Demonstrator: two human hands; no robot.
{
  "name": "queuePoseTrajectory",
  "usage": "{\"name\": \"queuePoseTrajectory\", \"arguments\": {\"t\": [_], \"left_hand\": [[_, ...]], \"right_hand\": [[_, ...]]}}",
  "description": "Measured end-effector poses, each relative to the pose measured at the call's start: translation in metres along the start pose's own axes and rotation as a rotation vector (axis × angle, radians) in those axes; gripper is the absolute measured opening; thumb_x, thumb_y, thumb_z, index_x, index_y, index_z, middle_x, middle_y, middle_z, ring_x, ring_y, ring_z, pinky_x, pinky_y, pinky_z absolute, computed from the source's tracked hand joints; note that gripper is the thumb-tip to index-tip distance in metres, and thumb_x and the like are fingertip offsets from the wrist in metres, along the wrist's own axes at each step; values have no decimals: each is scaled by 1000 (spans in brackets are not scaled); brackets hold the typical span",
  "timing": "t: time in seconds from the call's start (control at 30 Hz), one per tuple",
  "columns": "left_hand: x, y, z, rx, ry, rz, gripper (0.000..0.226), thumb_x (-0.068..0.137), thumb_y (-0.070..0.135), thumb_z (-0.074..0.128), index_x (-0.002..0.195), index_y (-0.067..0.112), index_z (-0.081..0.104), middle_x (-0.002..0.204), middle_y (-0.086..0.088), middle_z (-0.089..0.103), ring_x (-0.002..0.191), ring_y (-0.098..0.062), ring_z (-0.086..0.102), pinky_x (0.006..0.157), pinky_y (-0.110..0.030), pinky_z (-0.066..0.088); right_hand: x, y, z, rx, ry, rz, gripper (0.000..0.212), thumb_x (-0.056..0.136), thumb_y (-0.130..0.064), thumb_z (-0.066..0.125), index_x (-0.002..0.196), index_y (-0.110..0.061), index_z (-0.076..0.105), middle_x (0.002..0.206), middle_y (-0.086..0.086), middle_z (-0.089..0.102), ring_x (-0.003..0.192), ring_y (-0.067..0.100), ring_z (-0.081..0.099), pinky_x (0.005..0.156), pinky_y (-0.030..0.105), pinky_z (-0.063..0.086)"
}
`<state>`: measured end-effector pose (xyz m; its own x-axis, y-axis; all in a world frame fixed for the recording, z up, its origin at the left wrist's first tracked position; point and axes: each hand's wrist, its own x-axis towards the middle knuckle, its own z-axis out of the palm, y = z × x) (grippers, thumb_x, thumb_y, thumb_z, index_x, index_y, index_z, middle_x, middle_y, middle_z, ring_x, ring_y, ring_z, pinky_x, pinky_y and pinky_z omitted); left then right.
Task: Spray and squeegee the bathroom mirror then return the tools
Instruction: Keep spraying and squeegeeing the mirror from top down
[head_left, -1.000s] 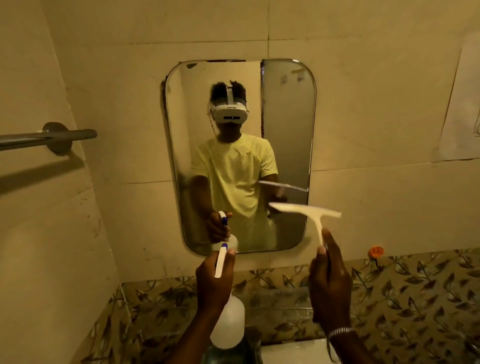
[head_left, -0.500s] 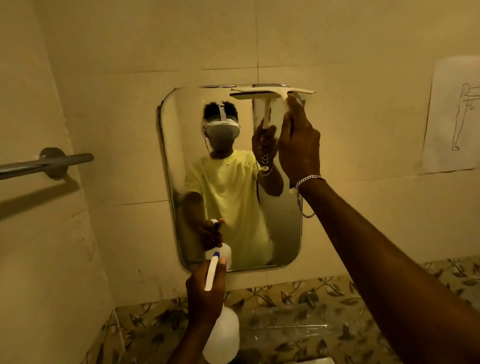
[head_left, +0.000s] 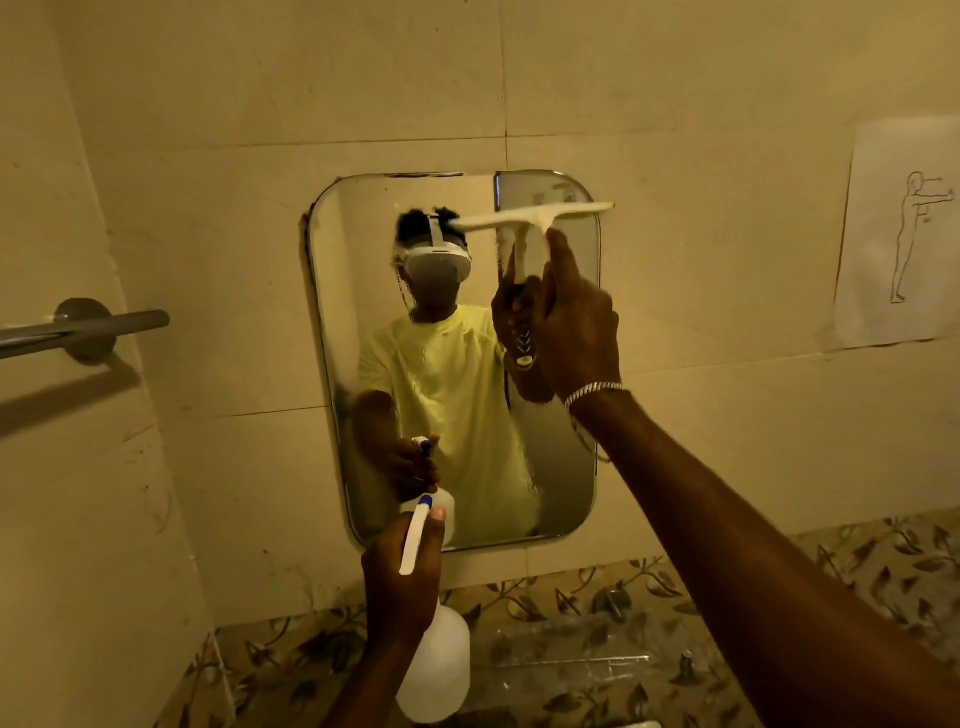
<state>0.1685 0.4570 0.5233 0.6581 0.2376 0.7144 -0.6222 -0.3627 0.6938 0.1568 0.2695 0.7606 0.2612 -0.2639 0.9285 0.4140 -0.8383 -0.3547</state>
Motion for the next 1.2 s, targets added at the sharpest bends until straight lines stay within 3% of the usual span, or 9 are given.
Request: {"name": "queuePoseTrajectory", "arguments": {"t": [0.13, 0.23, 0.4, 0.57, 0.63, 0.77, 0.97, 1.1, 1.2], "left_hand": [[-1, 8, -2, -49, -16, 17, 16, 93, 19, 69, 92, 4, 76, 72, 11, 69, 70, -1, 71, 60, -4, 52], [-2, 15, -6, -61, -23, 56, 26, 92, 30, 64, 84, 9, 74, 65, 5, 70, 72, -4, 71, 53, -9, 51], [-9, 13, -16, -32, -20, 77, 30, 93, 34, 62, 83, 9, 74, 66, -1, 71, 73, -10, 71, 52, -23, 56], [-18, 7, -31, 14, -17, 61, 40, 91, 42, 58, 76, 8, 72, 60, -2, 68, 59, -16, 67, 49, -25, 54], [-20, 5, -38, 5, -6, 60, 39, 91, 43, 58, 74, 10, 72, 58, 0, 67, 60, -16, 68, 48, -24, 53], [-16, 4, -48, 23, 21, 33, 28, 90, 38, 62, 75, 16, 70, 59, 1, 68, 69, -12, 70, 51, -26, 55], [-12, 8, -56, 11, 32, 29, 35, 90, 39, 62, 76, 9, 73, 59, 2, 68, 65, -12, 69, 49, -30, 55], [-8, 13, -60, -2, 35, 43, 33, 91, 36, 63, 73, 9, 71, 57, 0, 66, 60, -16, 66, 48, -36, 54], [-4, 16, -65, 2, 26, 48, 32, 92, 33, 63, 70, 10, 68, 56, -1, 64, 53, -19, 62, 47, -42, 52]], "right_hand": [[-89, 31, 3, -31, -83, 32, 59, 102, -42, 30, 156, -20, 27, 80, -2, 53, 63, 14, 56, 54, 29, 54], [-163, 55, 7, -64, -151, 103, 57, 104, -20, 45, 157, -24, 26, 79, -2, 56, 59, 11, 53, 51, 26, 51], [-280, 84, 2, -159, -340, 262, 74, 98, -16, 55, 158, -34, 16, 74, -4, 57, 58, 9, 54, 48, 28, 54], [-346, 101, -20, -146, -547, 564, 55, 104, -32, 44, 151, -42, 19, 125, 7, 68, 104, 21, 68, 91, 35, 54], [-336, 89, -24, -120, -491, 589, 50, 103, -35, 43, 147, -45, 22, 121, 8, 71, 102, 24, 69, 90, 37, 54], [-245, 41, -20, -5, -286, 351, 56, 100, -45, 27, 155, -34, 31, 69, -10, 53, 57, -2, 49, 50, 11, 37], [-72, -33, 8, 106, -112, 73, 52, 104, -30, 41, 154, -19, 34, 79, 0, 58, 59, 8, 50, 51, 14, 37], [-5, -62, 25, 121, -61, 20, 54, 103, -24, 45, 155, -15, 32, 84, 11, 66, 70, 24, 63, 63, 42, 58], [18, -74, 36, 106, -94, 36, 66, 97, -15, 57, 156, -15, 28, 93, 12, 68, 80, 26, 65, 71, 44, 59]]}}
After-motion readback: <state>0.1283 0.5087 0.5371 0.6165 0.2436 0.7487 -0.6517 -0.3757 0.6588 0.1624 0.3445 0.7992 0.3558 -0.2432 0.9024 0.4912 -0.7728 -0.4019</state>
